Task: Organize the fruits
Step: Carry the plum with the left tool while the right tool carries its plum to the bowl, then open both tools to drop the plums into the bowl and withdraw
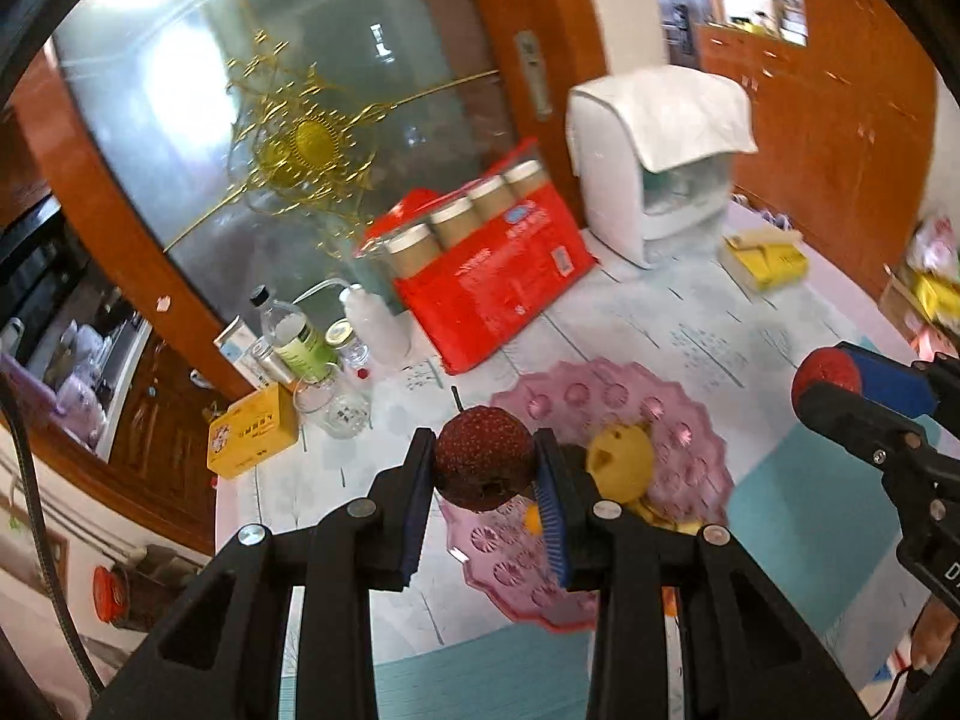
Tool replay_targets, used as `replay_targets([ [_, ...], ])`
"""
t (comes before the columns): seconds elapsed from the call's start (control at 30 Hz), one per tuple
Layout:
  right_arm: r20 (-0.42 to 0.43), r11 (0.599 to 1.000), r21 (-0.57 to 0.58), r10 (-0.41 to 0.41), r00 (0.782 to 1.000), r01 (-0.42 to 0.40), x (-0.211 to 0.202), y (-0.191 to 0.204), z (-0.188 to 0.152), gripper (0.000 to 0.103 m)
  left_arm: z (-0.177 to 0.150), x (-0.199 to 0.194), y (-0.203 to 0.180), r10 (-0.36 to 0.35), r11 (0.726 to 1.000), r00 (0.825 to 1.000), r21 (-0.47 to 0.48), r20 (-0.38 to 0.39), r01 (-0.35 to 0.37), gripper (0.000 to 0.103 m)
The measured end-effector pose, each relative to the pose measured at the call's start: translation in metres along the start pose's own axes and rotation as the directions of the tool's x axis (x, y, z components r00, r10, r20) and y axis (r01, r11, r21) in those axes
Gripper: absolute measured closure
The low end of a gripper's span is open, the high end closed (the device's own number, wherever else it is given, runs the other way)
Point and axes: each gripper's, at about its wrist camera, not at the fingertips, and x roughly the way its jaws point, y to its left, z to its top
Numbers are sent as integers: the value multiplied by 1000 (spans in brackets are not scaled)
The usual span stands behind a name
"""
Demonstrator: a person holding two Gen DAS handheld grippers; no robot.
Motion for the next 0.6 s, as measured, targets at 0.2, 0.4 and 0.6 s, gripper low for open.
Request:
replay_targets([
  [0.2,-71,1000,-3,0,997,0,49,15,10,71,-16,58,5,-1,1000,997,-27,-81,-1,72],
  [0.4,-180,999,-11,-35,983,33,111,25,-11,71,-49,139,-1,-42,998,975,-63,-220,28,72],
  [0.6,-276,997,-18,-79,958,77,157,21,-40,71,-68,188,-11,-46,999,957,-40,-286,36,72],
])
